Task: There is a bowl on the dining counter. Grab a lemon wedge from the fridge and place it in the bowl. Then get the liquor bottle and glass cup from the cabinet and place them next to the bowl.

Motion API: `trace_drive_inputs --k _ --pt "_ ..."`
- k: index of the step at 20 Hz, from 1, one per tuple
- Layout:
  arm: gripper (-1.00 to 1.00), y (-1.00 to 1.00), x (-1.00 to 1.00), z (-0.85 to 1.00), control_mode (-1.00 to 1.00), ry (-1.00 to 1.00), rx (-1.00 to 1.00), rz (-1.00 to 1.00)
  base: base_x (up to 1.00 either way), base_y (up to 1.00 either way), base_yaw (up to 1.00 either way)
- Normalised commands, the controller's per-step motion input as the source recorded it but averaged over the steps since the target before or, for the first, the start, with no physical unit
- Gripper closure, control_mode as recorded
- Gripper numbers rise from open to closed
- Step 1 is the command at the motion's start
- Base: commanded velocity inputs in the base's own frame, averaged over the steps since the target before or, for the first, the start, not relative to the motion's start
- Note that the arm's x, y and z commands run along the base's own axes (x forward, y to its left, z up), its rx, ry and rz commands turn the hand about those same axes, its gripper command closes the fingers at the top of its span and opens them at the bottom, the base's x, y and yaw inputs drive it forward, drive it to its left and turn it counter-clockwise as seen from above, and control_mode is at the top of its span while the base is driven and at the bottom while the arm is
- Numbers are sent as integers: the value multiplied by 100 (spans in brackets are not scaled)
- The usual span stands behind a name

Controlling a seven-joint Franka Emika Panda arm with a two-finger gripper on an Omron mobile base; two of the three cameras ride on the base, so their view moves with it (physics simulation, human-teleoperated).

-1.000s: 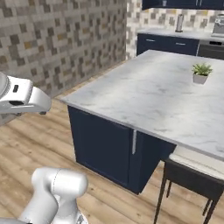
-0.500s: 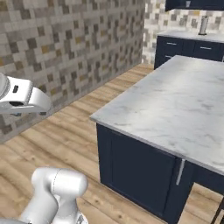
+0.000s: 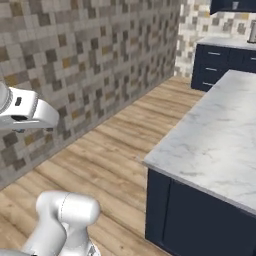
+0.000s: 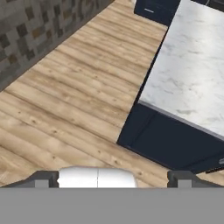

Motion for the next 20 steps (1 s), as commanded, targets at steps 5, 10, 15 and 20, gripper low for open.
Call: trace_drive_inputs --k 5,10,15,20 --pt "-100 0 0 0 100 0 0 0 83 91 -12" --pt "-100 0 0 0 100 0 0 0 94 81 -29" --pt "-100 0 0 0 100 0 0 0 100 79 -37" --pt "-100 0 0 0 100 0 0 0 100 66 -35"
